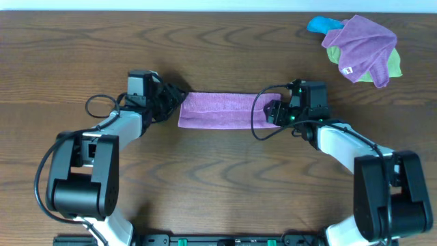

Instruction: Fold the cloth

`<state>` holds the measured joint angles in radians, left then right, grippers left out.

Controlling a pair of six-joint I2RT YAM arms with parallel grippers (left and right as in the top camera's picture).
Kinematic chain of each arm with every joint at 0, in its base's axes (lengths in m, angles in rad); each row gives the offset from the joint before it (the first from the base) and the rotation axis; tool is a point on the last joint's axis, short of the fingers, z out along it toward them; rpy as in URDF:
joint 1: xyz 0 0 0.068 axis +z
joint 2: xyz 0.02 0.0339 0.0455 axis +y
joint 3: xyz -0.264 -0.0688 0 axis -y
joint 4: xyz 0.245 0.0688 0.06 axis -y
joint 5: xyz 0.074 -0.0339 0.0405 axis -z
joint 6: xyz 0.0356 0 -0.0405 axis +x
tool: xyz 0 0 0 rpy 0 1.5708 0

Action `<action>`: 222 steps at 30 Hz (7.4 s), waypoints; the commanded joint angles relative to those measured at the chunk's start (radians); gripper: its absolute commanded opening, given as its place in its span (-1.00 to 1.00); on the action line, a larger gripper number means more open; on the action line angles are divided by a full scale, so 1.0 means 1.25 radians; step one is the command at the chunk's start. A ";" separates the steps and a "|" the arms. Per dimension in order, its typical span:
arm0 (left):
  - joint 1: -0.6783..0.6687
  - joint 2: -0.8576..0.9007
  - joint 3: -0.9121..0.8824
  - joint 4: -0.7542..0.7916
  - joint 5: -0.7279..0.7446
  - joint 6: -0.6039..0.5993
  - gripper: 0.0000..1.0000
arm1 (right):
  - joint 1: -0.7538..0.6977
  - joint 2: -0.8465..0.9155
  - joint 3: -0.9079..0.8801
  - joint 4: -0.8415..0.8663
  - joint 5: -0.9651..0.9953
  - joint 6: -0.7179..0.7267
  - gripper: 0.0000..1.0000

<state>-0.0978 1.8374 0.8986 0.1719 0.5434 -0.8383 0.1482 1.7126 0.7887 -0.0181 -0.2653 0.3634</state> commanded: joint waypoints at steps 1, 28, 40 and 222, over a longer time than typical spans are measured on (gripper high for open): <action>0.022 -0.053 0.042 -0.012 0.055 0.023 -0.31 | 0.001 -0.061 0.002 -0.039 -0.016 0.034 0.62; -0.142 -0.047 0.049 -0.176 -0.224 0.081 -0.89 | -0.004 -0.209 -0.204 -0.002 -0.129 0.357 0.96; -0.142 0.011 0.049 -0.158 -0.228 0.078 -0.88 | -0.003 -0.201 -0.274 0.115 -0.076 0.404 0.87; 0.068 -0.269 0.101 -0.483 -0.309 0.258 -0.87 | 0.504 0.211 0.197 0.335 -0.110 0.181 -0.16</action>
<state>-0.0307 1.5261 1.0016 -0.4225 0.1749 -0.5369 0.7559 1.9633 1.0164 0.3973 -0.3630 0.5564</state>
